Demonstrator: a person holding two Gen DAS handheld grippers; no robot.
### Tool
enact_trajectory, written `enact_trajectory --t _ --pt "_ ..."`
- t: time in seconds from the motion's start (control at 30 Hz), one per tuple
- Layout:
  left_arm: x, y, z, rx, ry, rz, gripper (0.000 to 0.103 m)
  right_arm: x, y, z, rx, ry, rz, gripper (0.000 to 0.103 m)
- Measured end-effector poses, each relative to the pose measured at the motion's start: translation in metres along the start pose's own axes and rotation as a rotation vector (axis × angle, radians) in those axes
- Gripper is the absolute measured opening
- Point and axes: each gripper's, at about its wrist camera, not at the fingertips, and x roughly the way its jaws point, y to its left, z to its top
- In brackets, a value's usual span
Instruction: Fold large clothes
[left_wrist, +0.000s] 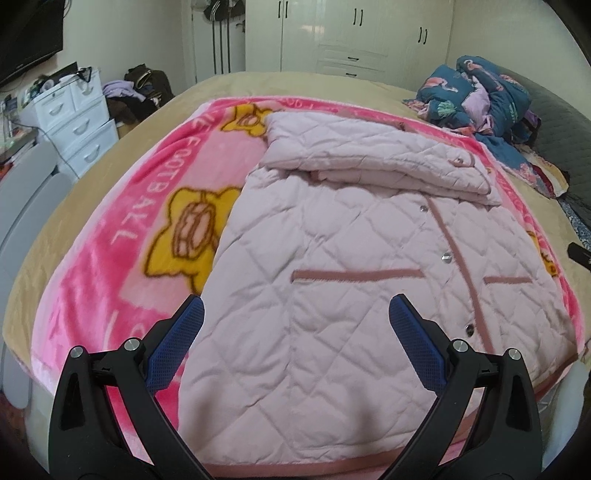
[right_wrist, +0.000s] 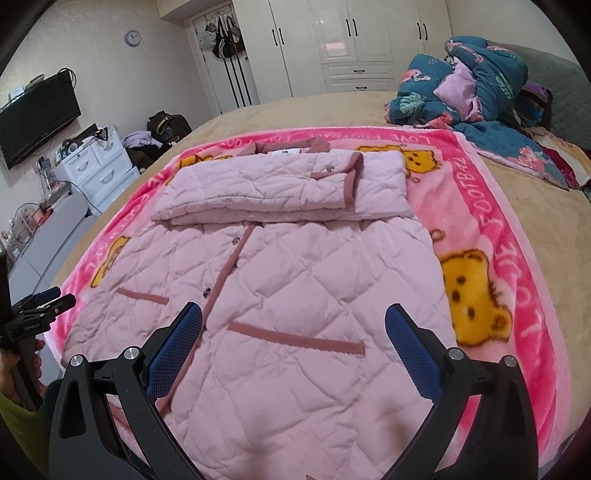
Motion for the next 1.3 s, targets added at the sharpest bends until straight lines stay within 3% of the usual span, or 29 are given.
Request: enact_trajectory --t 0.5,0.77,0.9,1.1,1.3 --pt "0.018 0.043 -0.04 -0.057 0.144 0.055 0.094 -0.001 -0.008 -0.027 -0.001 0.057 -0.007 0.099" --pt "0.03 0.06 -0.051 -0.124 0.214 0.003 0.094 0.001 -0.014 -0.039 -0.009 0.093 -0.011 0.099" --pt "0.037 0.063 -0.052 -0.104 0.251 0.016 0.094 0.0 -0.022 -0.046 0.004 0.105 -0.021 0.099" --pt "0.048 0.064 -0.056 -0.108 0.321 -0.062 0.094 -0.002 -0.034 -0.057 0.015 0.134 -0.039 0.099" --pt "0.048 0.049 -0.056 -0.023 0.321 -0.001 0.094 -0.004 -0.045 -0.072 0.032 0.165 -0.057 0.099"
